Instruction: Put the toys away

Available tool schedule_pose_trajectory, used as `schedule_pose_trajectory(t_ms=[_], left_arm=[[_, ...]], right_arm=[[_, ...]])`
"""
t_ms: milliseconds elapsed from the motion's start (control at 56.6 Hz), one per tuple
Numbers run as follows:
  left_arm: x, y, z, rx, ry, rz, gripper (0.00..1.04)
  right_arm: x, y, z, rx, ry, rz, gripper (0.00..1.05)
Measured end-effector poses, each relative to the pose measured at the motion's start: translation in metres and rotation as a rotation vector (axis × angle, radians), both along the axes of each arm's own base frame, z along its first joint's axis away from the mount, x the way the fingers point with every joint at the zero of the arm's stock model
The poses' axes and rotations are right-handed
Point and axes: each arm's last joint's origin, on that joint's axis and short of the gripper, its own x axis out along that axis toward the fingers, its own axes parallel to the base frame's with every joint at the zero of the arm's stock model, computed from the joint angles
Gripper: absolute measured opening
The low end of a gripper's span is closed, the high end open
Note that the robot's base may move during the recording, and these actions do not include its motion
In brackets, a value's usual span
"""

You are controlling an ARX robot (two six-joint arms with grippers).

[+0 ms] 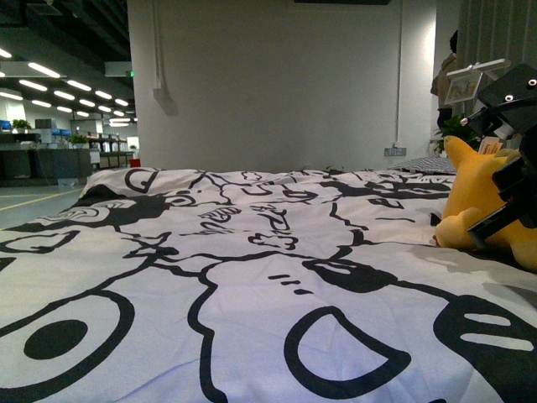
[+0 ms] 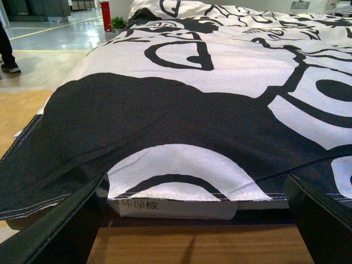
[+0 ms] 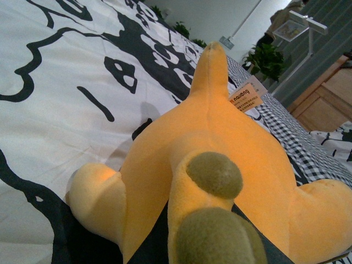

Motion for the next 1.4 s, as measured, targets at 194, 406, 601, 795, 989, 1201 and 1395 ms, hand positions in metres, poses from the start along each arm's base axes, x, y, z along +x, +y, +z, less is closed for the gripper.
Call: schedule_pose_trajectory(t_ms=[194, 406, 601, 795, 989, 1201, 1395], left_arm=[[0.000, 0.000, 0.000, 0.000, 0.000, 0.000, 0.98], [0.000, 0.000, 0.000, 0.000, 0.000, 0.000, 0.98], [0.000, 0.000, 0.000, 0.000, 0.000, 0.000, 0.98], [0.000, 0.000, 0.000, 0.000, 0.000, 0.000, 0.98], [0.000, 0.000, 0.000, 0.000, 0.000, 0.000, 0.98], [0.000, 0.000, 0.000, 0.000, 0.000, 0.000, 0.98], [0.000, 0.000, 0.000, 0.000, 0.000, 0.000, 0.98]], right_arm=[[-0.007, -0.003, 0.011, 0.111, -0.016, 0.103, 0.10], [-0.031, -0.001, 0.040, 0.293, -0.044, 0.303, 0.09], [-0.066, -0.002, 0.064, 0.415, -0.047, 0.462, 0.09], [-0.106, -0.003, 0.076, 0.513, -0.033, 0.587, 0.09], [-0.147, 0.006, 0.081, 0.597, -0.010, 0.720, 0.09], [-0.186, 0.025, 0.082, 0.686, 0.002, 0.828, 0.09], [-0.207, 0.038, 0.073, 0.784, 0.005, 0.821, 0.09]])
